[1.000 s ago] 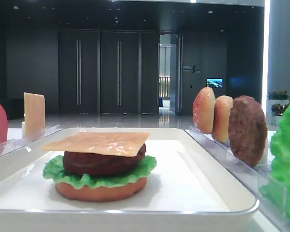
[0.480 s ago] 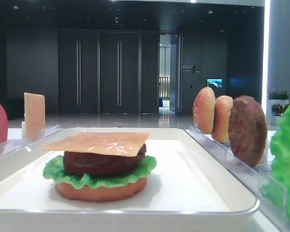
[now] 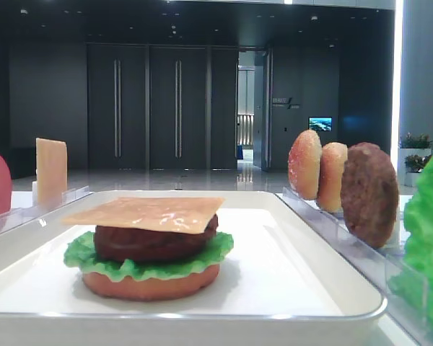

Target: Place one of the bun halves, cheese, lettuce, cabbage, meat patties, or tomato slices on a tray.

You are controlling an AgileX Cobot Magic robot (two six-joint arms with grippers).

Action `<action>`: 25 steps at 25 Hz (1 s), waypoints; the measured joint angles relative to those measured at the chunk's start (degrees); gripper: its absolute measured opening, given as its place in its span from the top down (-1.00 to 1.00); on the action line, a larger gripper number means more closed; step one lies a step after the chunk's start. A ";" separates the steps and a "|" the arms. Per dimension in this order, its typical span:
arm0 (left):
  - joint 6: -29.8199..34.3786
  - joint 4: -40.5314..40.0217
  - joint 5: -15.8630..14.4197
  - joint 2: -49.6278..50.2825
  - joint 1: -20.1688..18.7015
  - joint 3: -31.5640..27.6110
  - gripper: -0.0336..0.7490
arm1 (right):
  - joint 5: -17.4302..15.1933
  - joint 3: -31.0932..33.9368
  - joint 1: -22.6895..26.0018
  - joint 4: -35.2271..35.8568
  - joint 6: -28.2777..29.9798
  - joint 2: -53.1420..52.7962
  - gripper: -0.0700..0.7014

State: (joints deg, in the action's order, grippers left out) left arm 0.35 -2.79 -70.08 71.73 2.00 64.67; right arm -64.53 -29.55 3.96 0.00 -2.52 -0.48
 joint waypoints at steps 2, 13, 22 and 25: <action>0.00 0.12 -0.05 -4.61 0.00 -2.17 -0.26 | 0.00 0.00 0.00 0.00 0.00 0.00 -0.12; 0.24 1.71 -1.12 -30.58 0.00 -17.33 -0.26 | 0.00 0.00 0.00 0.00 0.00 0.00 -0.12; 0.30 2.79 -1.67 -49.78 0.00 -25.09 -0.04 | 0.00 0.00 0.00 0.00 0.00 0.00 -0.12; 0.30 2.79 -1.89 -55.25 0.00 -26.23 0.01 | 0.00 0.00 0.00 0.00 0.00 0.00 -0.12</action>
State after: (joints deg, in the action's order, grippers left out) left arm 0.65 0.00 -71.98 16.48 2.00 38.44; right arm -64.53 -29.55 3.96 0.00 -2.52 -0.48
